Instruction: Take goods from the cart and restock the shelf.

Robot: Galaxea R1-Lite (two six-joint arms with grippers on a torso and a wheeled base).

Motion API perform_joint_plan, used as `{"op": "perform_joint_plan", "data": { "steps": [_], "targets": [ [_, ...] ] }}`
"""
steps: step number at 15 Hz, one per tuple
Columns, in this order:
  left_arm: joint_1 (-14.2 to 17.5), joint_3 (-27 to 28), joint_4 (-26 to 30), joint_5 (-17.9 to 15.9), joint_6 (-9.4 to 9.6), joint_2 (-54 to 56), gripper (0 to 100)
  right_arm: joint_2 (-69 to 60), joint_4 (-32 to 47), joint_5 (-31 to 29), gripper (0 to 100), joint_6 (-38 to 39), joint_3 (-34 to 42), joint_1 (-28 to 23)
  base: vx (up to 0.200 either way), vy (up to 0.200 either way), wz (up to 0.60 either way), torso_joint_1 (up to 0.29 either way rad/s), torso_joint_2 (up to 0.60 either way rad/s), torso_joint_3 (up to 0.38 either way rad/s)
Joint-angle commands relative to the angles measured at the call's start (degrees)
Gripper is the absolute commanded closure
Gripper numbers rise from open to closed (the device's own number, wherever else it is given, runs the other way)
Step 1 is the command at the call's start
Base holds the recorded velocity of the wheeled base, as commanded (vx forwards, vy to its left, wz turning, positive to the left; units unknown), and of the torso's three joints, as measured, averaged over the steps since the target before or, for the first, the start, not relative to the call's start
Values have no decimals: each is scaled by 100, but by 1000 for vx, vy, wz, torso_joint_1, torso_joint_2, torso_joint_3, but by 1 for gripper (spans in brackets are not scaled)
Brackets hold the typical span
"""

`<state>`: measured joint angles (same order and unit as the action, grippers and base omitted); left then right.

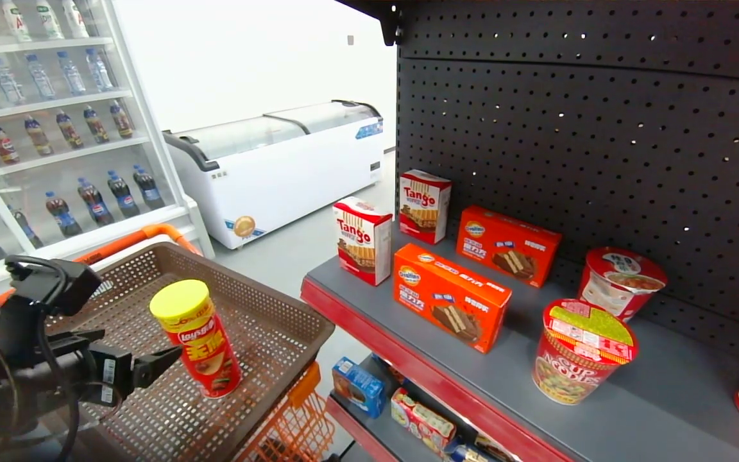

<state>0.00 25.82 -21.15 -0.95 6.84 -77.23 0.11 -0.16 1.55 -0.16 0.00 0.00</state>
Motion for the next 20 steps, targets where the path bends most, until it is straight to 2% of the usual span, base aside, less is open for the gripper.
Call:
{"op": "perform_joint_plan", "data": {
  "steps": [1, 3, 6, 9, 11, 16, 19, 20],
  "targets": [
    [141, 134, -258, 51, 63, -978, 0, -2, -2, 3, 0, -2, 0, 0, 0, 0, 0, 0, 0, 0],
    [141, 213, -276, 34, 37, -1198, 0, -2, -2, 3, 0, -2, 0, 0, 0, 0, 0, 0, 0, 0],
    [141, 169, -697, -362, 28, -1620, 0, -2, -2, 3, 0, -2, 0, 0, 0, 0, 0, 0, 0, 0],
    [141, 143, -1154, -467, 81, -2024, 0, -2, -2, 3, 0, -2, 0, 0, 0, 0, 0, 0, 0, 0],
    [141, 134, -1216, -485, 81, -2156, 0, -2, -2, 3, 0, -2, 0, 0, 0, 0, 0, 0, 0, 0],
    [97, -130, -2218, -670, 98, -2596, 0, -2, -2, 3, 0, -2, 0, 0, 0, 0, 0, 0, 0, 0],
    [114, -411, -2939, -1127, 107, -2771, 0, -2, -2, 3, 0, -2, 0, 0, 0, 0, 0, 0, 0, 0],
    [132, -455, -3079, -1171, 125, -2833, 0, -2, -2, 3, 0, -2, 0, 0, 0, 0, 0, 0, 0, 0]
  ]
}}
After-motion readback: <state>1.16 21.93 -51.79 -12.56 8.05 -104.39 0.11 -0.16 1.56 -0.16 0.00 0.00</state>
